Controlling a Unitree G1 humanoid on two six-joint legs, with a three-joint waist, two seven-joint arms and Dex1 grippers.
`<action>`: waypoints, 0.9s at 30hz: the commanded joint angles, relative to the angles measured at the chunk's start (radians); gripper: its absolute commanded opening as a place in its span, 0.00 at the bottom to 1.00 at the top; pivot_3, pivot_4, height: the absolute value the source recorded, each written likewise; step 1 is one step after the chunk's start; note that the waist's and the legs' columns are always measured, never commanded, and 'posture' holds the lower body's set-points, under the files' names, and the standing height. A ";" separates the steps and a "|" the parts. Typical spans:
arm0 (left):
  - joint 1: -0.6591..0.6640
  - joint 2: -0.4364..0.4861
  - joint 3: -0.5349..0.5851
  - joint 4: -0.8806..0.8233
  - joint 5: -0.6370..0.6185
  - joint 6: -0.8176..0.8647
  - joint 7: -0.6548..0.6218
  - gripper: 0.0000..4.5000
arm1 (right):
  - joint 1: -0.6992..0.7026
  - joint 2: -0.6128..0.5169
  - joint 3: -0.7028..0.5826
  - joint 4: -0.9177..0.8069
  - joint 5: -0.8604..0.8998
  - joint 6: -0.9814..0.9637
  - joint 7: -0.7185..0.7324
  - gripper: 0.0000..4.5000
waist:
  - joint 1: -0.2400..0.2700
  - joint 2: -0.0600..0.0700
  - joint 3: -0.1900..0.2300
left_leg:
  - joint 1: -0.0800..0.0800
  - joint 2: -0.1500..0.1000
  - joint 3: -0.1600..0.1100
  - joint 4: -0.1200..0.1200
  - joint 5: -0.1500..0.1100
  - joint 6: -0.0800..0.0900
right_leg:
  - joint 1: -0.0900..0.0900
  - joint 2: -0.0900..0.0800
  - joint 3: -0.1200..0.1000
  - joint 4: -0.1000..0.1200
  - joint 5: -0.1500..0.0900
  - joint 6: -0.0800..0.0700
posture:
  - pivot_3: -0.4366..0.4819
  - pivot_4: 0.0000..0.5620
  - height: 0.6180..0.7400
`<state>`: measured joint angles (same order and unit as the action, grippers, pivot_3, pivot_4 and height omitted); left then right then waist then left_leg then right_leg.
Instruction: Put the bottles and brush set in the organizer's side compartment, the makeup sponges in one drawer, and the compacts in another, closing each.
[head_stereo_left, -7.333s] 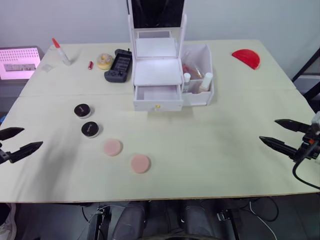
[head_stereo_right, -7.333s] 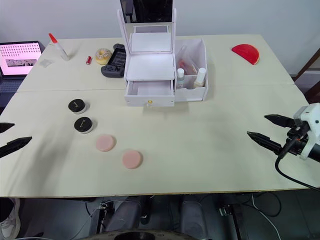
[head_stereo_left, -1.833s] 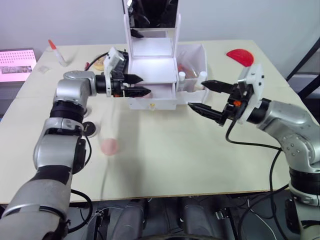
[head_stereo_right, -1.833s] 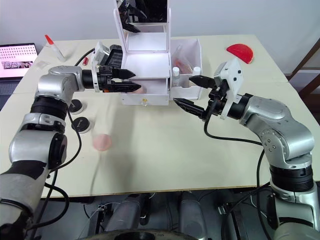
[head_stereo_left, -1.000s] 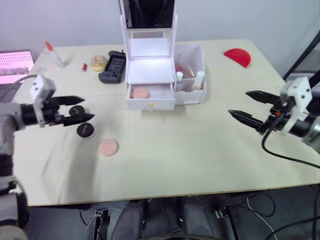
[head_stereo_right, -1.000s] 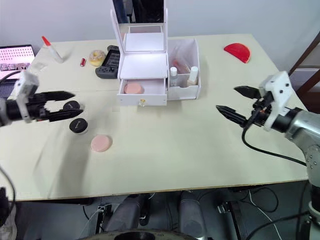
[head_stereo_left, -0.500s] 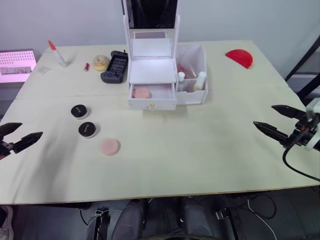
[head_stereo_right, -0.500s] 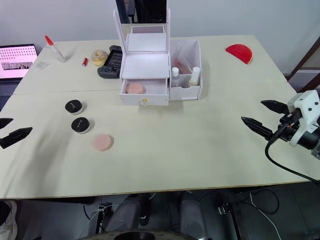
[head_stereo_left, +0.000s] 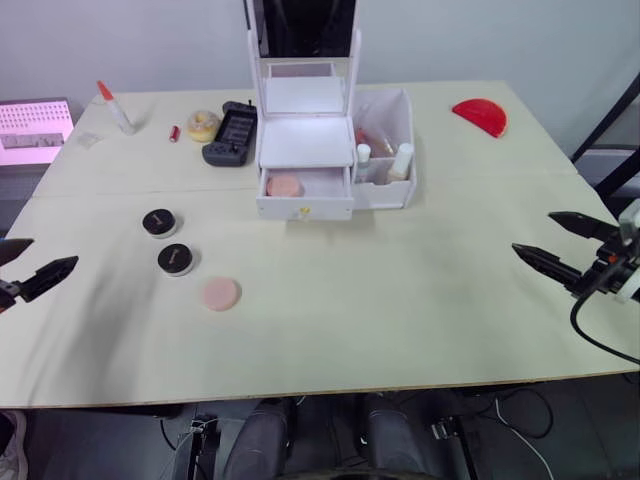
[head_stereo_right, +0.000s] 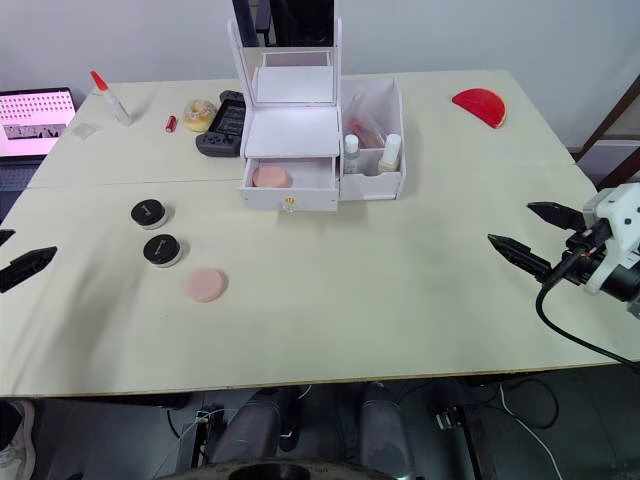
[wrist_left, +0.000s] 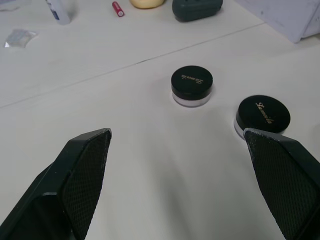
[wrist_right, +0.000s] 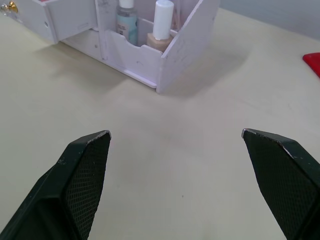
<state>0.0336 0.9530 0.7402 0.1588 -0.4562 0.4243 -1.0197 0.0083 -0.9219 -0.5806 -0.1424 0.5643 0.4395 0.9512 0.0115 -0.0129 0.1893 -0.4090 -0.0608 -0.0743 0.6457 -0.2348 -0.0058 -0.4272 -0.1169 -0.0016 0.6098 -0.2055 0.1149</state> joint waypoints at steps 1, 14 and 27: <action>-0.015 0.004 0.003 -0.034 -0.027 -0.007 0.006 0.99 | -0.001 0.005 -0.027 -0.031 0.006 -0.012 -0.013 1.00 | 0.001 0.000 0.000 | 0.000 0.000 0.000 0.000 0.000 0.000 | 0.000 0.000 0.000 0.000 0.000 0.000 | 0.48 0.27 0.98; -0.096 -0.052 -0.220 -0.291 -0.116 0.111 0.025 0.99 | -0.321 0.029 0.331 -0.232 0.066 0.129 -0.059 1.00 | -0.007 0.000 0.000 | 0.000 0.000 0.000 0.000 -0.001 -0.001 | -0.001 0.002 0.000 0.000 0.000 0.001 | 0.48 0.27 0.98; 0.106 -0.146 -0.293 -0.535 -0.138 0.150 0.076 0.99 | -0.654 0.159 0.649 -0.245 0.070 0.161 0.096 1.00 | -0.018 -0.001 0.000 | -0.001 0.000 -0.001 0.001 -0.001 -0.002 | 0.000 0.003 0.000 0.000 0.000 0.000 | 0.48 0.27 0.98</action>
<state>0.1199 0.8144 0.4690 -0.3277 -0.6071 0.5854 -0.9556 -0.6174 -0.7669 0.0762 -0.3904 0.6406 0.6226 1.0397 -0.0061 -0.0139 0.1896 -0.4097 -0.0604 -0.0750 0.6464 -0.2358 -0.0074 -0.4278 -0.1142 -0.0016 0.6096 -0.2056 0.1151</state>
